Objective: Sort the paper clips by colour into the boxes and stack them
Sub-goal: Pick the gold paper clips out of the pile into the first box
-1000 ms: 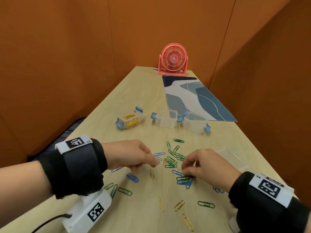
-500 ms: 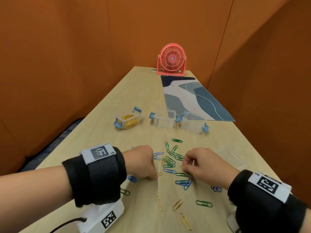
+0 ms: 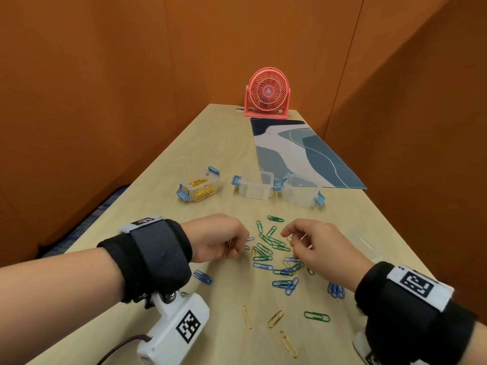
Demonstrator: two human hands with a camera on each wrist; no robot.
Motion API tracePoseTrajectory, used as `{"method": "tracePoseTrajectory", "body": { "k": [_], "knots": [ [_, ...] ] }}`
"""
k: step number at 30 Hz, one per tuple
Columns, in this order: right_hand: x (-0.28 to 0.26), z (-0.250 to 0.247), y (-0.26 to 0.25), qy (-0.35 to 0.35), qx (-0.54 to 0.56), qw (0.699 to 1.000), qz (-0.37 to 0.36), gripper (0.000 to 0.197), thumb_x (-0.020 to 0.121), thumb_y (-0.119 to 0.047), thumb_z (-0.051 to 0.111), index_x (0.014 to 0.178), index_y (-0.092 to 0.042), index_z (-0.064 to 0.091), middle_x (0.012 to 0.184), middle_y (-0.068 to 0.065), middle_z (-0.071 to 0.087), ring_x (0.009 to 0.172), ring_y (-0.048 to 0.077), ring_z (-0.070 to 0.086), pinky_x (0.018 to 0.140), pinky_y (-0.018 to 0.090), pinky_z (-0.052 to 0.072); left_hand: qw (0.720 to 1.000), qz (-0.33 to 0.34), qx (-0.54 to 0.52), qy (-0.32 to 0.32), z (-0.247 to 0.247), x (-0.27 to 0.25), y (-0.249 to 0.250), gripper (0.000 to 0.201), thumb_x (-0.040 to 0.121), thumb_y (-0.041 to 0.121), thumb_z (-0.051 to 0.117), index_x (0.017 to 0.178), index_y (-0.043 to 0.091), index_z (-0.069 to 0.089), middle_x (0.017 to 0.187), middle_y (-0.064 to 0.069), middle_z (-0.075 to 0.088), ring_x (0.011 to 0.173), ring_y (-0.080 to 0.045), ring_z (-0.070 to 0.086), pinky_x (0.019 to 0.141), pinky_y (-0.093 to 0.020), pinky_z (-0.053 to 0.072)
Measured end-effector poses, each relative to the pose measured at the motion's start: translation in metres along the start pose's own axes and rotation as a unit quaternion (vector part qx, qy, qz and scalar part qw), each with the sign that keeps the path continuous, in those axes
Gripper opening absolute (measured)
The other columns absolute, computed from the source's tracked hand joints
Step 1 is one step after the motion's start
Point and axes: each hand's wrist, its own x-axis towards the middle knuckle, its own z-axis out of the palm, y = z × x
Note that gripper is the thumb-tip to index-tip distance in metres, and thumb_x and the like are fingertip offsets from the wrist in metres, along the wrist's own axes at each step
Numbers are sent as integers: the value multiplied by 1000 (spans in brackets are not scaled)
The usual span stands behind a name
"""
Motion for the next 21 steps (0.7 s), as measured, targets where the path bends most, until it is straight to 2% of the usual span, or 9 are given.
{"method": "tracePoseTrajectory", "body": {
  "k": [3,5,8,10,12,14,17,19,21],
  "knots": [
    [-1,-1,-2,-9,-22,1000,-3,23,91,-9,42,94,-17,64,79,-8,53,67,9,51,60,7,40,997,-1,82,10,7,2,4,18,81,-1,51,66,8,49,67,-6,41,56,-14,37,46,-19,30],
    [-1,-2,-3,-5,-30,1000,-4,20,89,-7,41,85,-13,59,74,-8,50,66,6,46,57,9,39,982,12,185,36,9,5,6,8,82,14,63,77,9,59,74,-4,49,62,-14,42,52,-21,35],
    [0,-5,-4,-10,-26,1000,13,22,88,-3,36,72,-14,46,66,-5,45,61,9,39,51,14,35,936,50,338,85,8,12,6,24,80,25,70,97,8,70,91,-3,65,83,-17,57,71,-25,47],
    [0,-6,-3,-24,-24,999,17,25,85,1,36,67,-16,39,65,-4,42,60,8,35,51,15,34,916,71,380,105,9,14,6,29,79,26,73,100,7,72,100,-5,70,94,-18,62,78,-27,50],
    [0,-6,-1,-38,-32,999,19,24,85,-2,39,67,-18,38,66,-6,42,60,7,35,51,16,31,907,83,397,115,11,16,7,29,77,26,75,100,7,73,101,-6,71,97,-19,63,80,-27,51],
    [-1,-4,0,-47,-58,997,13,17,88,-14,44,72,-21,47,72,-8,46,66,5,41,54,13,30,904,86,403,114,11,17,8,28,76,22,75,100,7,73,101,-6,71,97,-19,64,82,-27,52],
    [-1,1,-1,-82,-105,991,18,13,91,-28,51,93,-22,62,99,-5,56,90,9,50,68,18,35,902,89,410,101,9,16,11,25,76,17,75,100,8,73,101,-6,71,95,-19,64,81,-27,54],
    [0,4,-3,-103,-124,987,20,18,91,-32,53,101,-22,64,110,-2,57,101,13,49,79,22,36,896,90,425,88,8,15,13,23,76,15,75,98,9,74,98,-4,71,87,-16,62,74,-24,52],
    [0,5,-5,-108,-130,986,14,17,91,-28,53,101,-21,66,109,-1,58,97,12,47,80,22,35,891,93,437,82,5,13,14,20,76,13,75,96,10,74,95,-3,71,82,-13,58,68,-21,46]
  ]
}}
